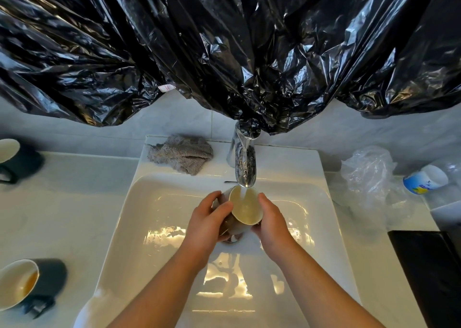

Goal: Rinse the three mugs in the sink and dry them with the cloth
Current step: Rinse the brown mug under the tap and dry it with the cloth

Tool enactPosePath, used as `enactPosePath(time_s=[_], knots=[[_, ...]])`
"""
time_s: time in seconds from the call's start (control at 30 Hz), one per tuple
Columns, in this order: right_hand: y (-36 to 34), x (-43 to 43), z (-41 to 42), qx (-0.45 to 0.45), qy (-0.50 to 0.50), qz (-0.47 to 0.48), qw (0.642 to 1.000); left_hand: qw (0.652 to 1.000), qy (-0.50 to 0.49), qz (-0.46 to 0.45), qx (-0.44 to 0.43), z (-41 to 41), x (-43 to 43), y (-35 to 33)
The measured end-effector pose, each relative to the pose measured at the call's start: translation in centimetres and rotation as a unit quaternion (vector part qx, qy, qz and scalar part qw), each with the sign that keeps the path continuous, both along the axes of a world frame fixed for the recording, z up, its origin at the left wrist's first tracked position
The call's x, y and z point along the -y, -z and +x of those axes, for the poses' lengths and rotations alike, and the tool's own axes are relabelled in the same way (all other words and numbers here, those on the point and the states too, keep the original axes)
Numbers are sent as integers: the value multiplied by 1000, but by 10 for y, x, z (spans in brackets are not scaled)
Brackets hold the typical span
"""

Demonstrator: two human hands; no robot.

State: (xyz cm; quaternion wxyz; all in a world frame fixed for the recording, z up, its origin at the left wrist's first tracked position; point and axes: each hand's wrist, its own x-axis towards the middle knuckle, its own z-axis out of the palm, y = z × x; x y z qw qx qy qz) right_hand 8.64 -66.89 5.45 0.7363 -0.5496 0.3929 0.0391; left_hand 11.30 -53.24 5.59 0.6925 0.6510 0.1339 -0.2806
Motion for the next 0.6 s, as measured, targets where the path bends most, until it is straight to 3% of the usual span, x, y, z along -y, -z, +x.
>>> enactPosePath(time_s=[0.23,0.6], knots=[[7,-15,6,0,79,174,982,985,-21,137,99,2,-4,-17],[10,-13,4,-15,76,180,981,987,-12,138,84,1,-2,-16]])
